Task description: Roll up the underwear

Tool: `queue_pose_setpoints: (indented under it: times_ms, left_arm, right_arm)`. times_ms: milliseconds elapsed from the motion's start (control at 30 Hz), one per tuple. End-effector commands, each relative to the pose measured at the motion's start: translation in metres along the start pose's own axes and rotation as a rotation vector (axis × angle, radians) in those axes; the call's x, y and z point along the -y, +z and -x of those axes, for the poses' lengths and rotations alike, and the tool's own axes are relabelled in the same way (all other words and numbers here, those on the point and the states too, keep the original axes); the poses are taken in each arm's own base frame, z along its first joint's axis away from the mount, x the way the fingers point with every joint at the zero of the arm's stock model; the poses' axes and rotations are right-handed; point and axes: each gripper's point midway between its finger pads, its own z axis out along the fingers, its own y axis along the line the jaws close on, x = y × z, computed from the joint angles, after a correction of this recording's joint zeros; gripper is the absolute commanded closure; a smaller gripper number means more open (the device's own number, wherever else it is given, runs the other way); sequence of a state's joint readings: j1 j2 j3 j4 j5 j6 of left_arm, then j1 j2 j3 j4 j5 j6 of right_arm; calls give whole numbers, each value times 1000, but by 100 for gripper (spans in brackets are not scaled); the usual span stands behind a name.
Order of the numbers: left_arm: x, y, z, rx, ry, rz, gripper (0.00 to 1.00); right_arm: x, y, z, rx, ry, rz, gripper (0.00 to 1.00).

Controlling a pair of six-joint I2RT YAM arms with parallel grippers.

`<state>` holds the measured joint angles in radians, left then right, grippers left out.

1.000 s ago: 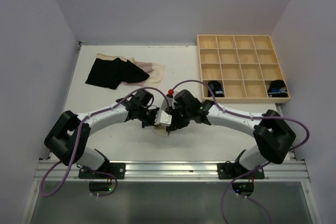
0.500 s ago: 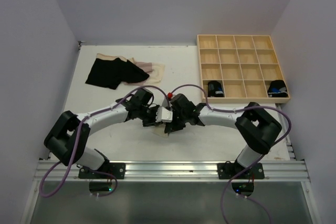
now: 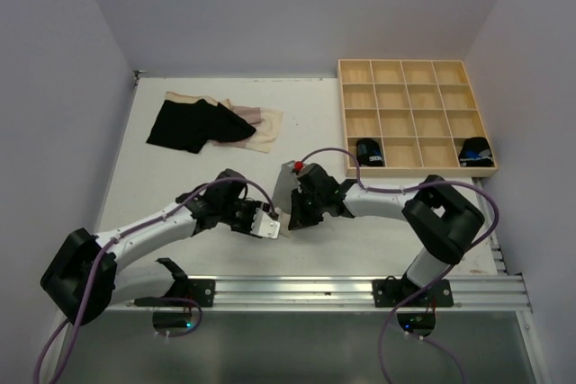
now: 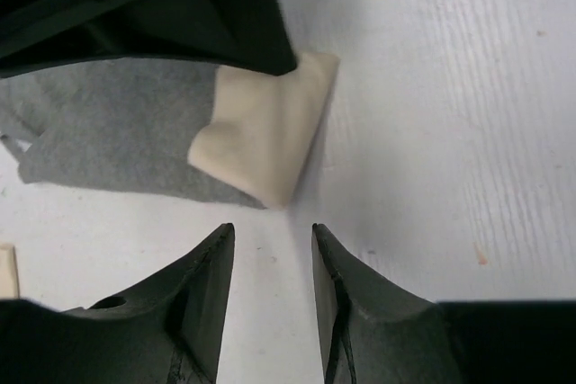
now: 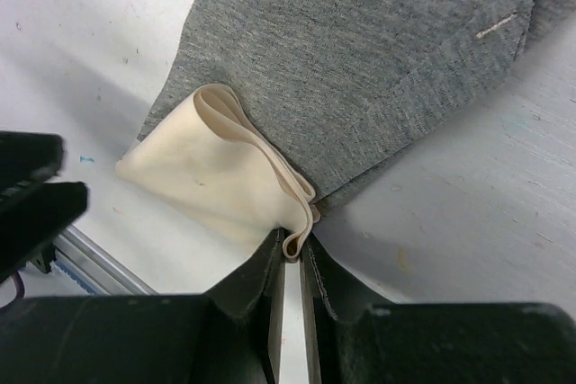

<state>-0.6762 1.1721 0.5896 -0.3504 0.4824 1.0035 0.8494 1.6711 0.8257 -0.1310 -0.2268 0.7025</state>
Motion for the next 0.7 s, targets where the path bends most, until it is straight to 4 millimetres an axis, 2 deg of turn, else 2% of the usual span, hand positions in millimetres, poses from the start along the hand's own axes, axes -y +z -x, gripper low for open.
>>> queue_pose_setpoints:
  times_ms: [0,133,367,433,667]
  left_arm:
    - [-1,8,6,17,172,22,55]
    - [3,14,2,4,249,24,49]
    - [8,17,9,11,367,54,47]
    - [2,14,14,17,427,101,47]
    - [6,21,-9,-55,533,124,50]
  right_arm:
    - [4,6,4,8,6,-13,84]
    - [0,8,8,6,-2,-7,83]
    - [-3,13,10,-15,-17,-7,82]
    - [-5,13,11,-20,-22,-1,82]
    - [-6,15,10,-32,-25,3,81]
